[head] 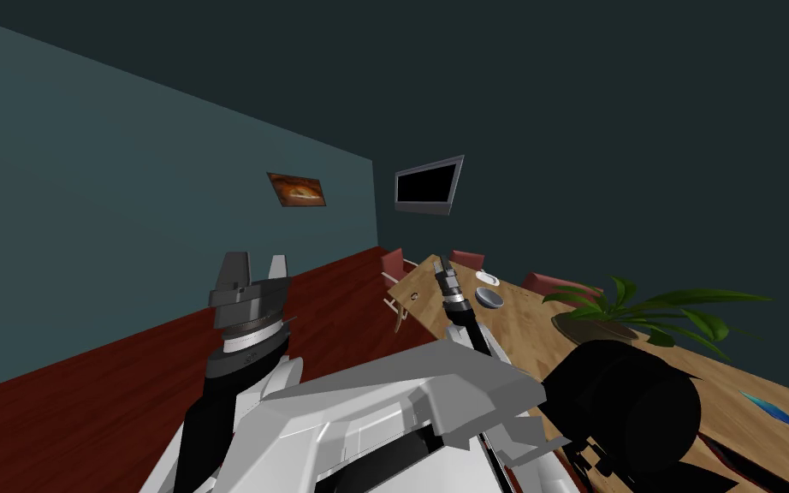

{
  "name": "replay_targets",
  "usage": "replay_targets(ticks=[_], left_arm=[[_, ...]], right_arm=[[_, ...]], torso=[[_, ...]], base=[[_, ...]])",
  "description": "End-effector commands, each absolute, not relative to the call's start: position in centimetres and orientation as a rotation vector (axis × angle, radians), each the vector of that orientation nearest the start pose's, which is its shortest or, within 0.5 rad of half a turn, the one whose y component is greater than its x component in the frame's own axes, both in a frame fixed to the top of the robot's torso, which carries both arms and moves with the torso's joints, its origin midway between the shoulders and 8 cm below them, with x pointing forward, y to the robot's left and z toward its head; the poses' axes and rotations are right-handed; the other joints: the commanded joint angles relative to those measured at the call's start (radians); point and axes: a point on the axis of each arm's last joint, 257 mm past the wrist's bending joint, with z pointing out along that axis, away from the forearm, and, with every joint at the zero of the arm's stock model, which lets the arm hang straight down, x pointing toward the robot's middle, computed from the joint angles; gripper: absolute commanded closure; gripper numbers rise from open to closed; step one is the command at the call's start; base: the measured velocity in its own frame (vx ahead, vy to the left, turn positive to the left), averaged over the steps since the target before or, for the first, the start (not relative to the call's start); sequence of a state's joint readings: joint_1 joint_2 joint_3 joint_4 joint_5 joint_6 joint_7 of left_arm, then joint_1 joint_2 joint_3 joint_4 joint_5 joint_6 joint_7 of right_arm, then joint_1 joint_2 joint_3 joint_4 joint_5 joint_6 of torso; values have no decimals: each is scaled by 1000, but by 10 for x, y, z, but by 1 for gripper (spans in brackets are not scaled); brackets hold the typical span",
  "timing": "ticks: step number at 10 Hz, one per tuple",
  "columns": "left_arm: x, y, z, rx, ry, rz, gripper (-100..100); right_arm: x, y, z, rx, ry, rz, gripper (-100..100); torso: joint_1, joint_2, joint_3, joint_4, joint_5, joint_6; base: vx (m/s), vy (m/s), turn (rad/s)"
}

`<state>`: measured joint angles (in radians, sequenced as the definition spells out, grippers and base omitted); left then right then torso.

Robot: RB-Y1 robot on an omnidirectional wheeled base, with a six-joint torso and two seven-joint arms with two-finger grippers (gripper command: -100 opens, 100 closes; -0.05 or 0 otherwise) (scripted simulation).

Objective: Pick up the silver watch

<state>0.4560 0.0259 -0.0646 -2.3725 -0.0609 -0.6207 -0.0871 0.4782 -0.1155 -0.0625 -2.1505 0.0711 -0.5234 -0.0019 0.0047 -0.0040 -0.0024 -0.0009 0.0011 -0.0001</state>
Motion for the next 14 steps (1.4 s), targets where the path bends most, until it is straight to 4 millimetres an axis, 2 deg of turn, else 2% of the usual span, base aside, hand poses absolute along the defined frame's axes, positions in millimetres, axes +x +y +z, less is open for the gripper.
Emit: replay_targets(ticks=[1, 5, 6, 10, 11, 13, 14], left_arm=[[303, 235, 95, -380, 501, -1313, 0], [303, 235, 95, -380, 501, -1313, 0], [303, 235, 95, -380, 501, -1313, 0], [303, 235, 95, -380, 501, -1313, 0], [303, 235, 95, -380, 501, -1313, 0], [303, 235, 95, -380, 501, -1313, 0], [303, 235, 95, -380, 501, -1313, 0]], right_arm=[[374, -297, -43, 592, 869, 1115, -100], [394, -325, -101, 606, 1035, 923, -100], [394, -325, -101, 604, 1036, 921, -100], [405, -366, -165, 630, 1198, 706, -100], [405, -366, -168, 626, 1210, 697, -100], [405, -391, -203, 647, 1291, 583, -100], [405, -390, -205, 642, 1297, 578, -100]], torso=[[0, 0, 0, 0, 0, 0], [1, -2, -1, -1, 0, 0], [2, -2, -1, 0, 0, 0], [2, -2, -1, 0, 0, 0], [2, -3, -2, -1, 0, 0], [0, 0, 0, 0, 0, 0], [2, 0, 0, 0, 0, 0]], base=[[61, 66, 7], [84, 95, 12], [52, 69, -2], [78, 91, 11], [64, 72, 5], [62, 88, 14], [53, 71, -5]])
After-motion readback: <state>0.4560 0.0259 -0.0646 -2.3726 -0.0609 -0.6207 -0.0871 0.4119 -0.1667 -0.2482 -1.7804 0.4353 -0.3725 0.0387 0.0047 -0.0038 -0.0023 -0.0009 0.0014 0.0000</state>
